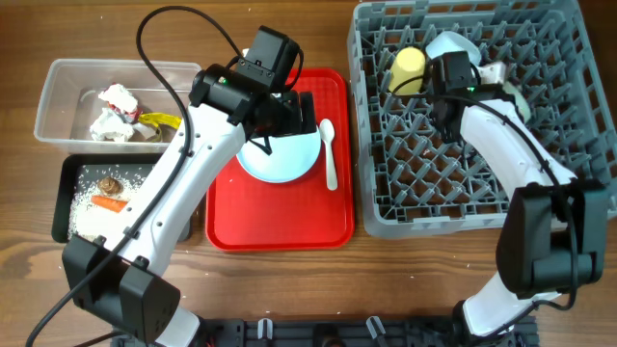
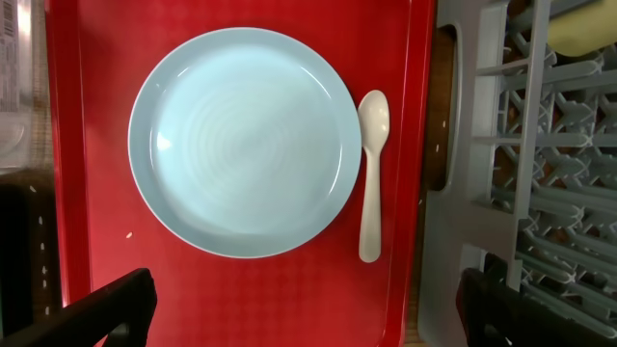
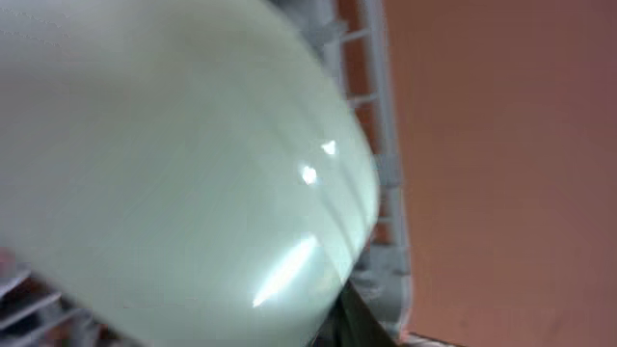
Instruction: Sort waste into correct bins and load items into the dishwasher rack
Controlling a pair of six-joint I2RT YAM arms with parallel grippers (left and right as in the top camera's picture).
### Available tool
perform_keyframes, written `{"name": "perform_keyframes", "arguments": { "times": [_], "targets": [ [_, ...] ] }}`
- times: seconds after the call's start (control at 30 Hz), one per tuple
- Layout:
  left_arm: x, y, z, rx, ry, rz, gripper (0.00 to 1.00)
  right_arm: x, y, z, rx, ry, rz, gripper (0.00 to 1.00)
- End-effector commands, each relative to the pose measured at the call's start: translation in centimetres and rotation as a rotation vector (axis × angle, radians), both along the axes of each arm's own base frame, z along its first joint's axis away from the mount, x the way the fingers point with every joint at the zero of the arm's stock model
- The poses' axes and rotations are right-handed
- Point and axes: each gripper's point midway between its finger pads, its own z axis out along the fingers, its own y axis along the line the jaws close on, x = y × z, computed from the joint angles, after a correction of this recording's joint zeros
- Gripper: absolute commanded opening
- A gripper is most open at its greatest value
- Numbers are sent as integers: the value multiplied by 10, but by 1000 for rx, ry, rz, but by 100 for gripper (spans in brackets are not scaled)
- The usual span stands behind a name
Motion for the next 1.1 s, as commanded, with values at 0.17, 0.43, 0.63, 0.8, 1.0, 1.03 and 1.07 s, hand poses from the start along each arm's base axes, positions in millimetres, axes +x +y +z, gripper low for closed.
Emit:
{"name": "perform_keyframes", "arguments": {
  "times": [0.17,0.43,0.63,0.8,1.0,1.03,1.07],
  "targets": [
    [1,3,15,-1,-43,1,100,8,65,-46,450,13,109,100],
    [1,3,15,-1,-43,1,100,15,94,13,630,-154,210,100],
    [1,3,15,-1,-43,1,100,10,125,55,812,-255,324,99],
    [1,3,15,-1,-43,1,100,-1,180,57,1140,-227,387,60],
    [1,3,15,-1,-43,1,100,-17,218,34,1344,-104,385,4],
    [1,3,15,-1,-43,1,100,-19,222,29,1347,-76,384,4],
    [1,3,15,-1,-43,1,100,-22,225,23,1348,-52,380,4]
  ]
}}
